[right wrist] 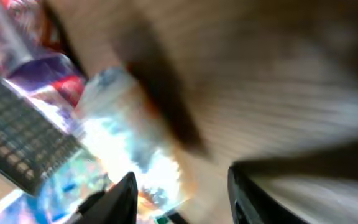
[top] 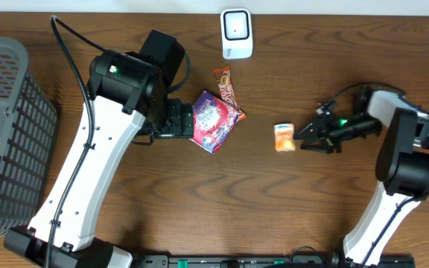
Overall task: Scan the item barcode
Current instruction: 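Move the Kleenex pack rightward and set it on the table, then grasp the Kleenex pack again from above with the right gripper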
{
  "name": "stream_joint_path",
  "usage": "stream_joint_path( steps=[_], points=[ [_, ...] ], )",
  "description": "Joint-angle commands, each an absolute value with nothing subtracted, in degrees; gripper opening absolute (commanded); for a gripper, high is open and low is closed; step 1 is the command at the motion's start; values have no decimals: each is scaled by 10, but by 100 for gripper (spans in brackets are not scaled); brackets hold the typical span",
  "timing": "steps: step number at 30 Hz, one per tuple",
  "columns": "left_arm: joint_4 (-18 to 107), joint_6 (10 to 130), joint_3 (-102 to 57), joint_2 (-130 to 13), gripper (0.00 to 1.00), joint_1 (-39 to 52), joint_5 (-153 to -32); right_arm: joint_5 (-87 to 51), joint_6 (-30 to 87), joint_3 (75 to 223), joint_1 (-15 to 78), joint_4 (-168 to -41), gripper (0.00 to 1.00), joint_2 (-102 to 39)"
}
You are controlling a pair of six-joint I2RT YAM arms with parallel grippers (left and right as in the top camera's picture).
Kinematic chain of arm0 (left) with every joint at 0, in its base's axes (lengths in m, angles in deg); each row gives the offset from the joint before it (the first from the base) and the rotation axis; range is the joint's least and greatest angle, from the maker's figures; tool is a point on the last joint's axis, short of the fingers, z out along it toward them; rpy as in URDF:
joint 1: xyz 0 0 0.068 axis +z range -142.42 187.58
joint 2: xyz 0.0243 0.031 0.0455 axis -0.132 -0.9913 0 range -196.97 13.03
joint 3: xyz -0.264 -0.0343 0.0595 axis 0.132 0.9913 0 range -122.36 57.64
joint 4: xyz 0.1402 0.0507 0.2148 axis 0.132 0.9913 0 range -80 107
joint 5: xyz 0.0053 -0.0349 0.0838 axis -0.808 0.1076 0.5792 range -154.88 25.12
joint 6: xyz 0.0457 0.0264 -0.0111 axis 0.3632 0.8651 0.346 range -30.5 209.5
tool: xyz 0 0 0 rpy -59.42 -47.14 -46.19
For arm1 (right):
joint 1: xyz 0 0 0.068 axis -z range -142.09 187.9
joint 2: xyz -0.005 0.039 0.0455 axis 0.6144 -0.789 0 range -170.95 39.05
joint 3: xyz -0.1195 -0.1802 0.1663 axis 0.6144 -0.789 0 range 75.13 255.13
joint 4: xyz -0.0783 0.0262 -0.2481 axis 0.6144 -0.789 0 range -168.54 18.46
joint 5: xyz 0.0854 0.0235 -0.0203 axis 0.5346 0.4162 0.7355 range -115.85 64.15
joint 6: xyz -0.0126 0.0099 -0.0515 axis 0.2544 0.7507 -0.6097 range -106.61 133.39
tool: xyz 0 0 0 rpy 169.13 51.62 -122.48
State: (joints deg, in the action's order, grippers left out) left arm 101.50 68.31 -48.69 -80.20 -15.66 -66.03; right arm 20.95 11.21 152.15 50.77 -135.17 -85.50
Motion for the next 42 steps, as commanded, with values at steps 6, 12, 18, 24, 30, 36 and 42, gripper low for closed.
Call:
stream_joint_path(
  steps=[6, 12, 18, 24, 30, 36, 42],
  points=[
    [1019, 678, -486, -803, 98, -153, -657, 104, 142, 1663, 494, -1457, 44, -844],
    [1019, 678, -486, -803, 98, -153, -657, 56, 142, 1675, 456, -1466, 44, -844],
    [1019, 678, -486, -803, 98, -153, -657, 33, 170, 1675, 400, -1465, 28, -839],
    [1019, 678, -486, -803, 98, -153, -657, -106, 261, 1693, 344, -1463, 34, -804],
    [1018, 678, -486, -803, 98, -153, -657, -235, 347, 1694, 271, -1467, 37, -766],
    [1018, 678, -486, -803, 98, -153, -657, -428, 460, 1660, 180, -1439, 41, -771],
    [1019, 678, -486, -803, 98, -153, -657, -478, 482, 1600, 123, -1355, 41, -772]
  ],
)
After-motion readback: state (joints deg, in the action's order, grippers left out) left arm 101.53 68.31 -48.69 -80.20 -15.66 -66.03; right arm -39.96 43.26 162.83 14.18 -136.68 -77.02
